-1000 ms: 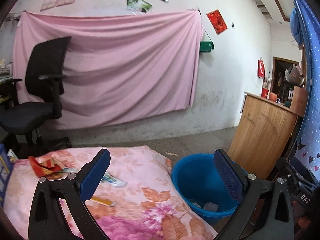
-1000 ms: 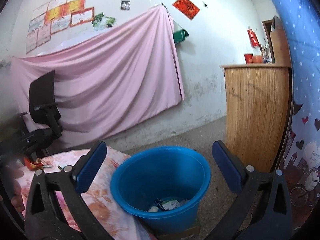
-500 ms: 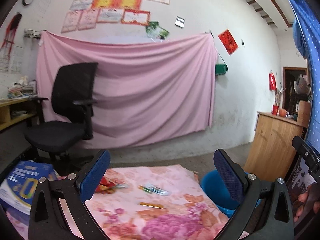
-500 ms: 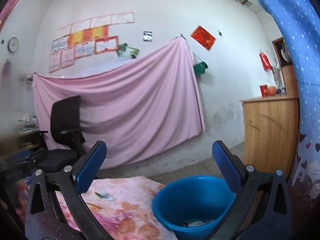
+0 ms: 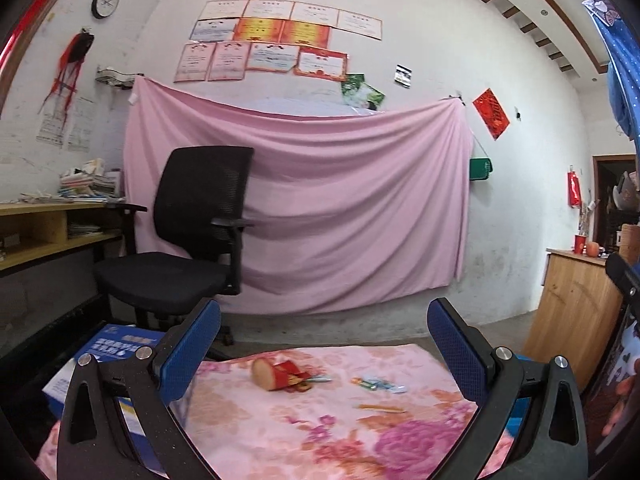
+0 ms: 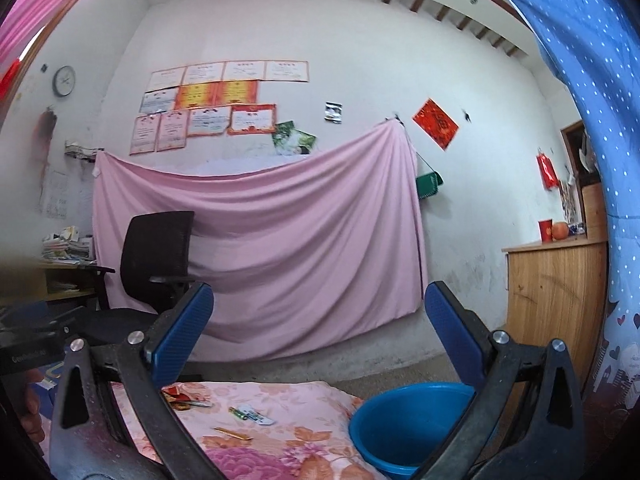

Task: Collect trash
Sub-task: 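Move both tools back over the bed toward the red cup and tube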

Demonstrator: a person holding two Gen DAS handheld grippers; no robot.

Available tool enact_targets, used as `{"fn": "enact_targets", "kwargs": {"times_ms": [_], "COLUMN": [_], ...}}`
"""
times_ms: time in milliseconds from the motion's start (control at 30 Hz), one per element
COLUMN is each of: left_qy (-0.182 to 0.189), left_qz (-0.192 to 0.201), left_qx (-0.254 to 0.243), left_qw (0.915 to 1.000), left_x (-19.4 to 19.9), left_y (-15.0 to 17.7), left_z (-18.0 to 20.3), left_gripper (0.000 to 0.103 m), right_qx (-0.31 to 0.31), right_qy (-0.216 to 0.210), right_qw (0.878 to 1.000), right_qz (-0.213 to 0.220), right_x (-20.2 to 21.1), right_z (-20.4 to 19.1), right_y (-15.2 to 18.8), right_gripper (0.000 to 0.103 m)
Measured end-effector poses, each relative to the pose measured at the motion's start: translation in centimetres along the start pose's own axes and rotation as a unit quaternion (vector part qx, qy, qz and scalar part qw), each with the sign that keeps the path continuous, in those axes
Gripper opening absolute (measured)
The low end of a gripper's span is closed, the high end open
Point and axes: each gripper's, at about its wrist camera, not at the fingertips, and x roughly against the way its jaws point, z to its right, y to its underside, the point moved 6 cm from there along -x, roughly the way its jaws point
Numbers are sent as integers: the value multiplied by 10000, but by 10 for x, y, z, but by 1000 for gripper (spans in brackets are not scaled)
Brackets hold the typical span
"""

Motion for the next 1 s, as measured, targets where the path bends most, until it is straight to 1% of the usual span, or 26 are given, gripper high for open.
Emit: {"fn": "enact_targets", "kwargs": {"times_ms": [100,200,367,433,533,567,600,700,833,933,1000], "left_qy": [-87,-127,-192,-153,-18,92,210,349,393,466,485], "left_qz": [5,-35,-237,-384,-662,-808,-937,-1148,-1285,-1490,-1625], "left_qx": [46,128,-35,-68,2,71,144,268,61,-5,-43], "left_qw": [10000,9998,9995,9991,9978,9967,9953,9924,9909,9877,9855], "left_x": [3,5,-3,-9,-22,-27,-32,-44,-65,-87,-102], "left_y": [8,16,29,35,44,47,49,51,46,46,48], "left_z": [-14,-26,-31,-30,-30,-28,-26,-22,-12,-6,-4], "left_gripper": [101,101,101,101,101,101,101,101,101,101,101], "right_qx": [65,176,339,388,410,426,442,533,493,424,436], "right_qy": [-136,-311,-537,-617,-813,-911,-934,-995,-1115,-1178,-1200], "right_qw": [9999,9993,9964,9940,9880,9848,9834,9782,9722,9660,9635], "right_qz": [12,-119,-555,-820,-1248,-1415,-1492,-1743,-1997,-2260,-2352], "right_x": [2,-3,-24,-35,-49,-56,-59,-72,-91,-112,-124], "right_z": [-15,-31,-54,-58,-57,-55,-53,-45,-38,-36,-36], "right_y": [7,18,40,50,64,69,72,82,94,106,112], "right_gripper": [103,103,103,103,103,103,103,103,103,103,103]}}
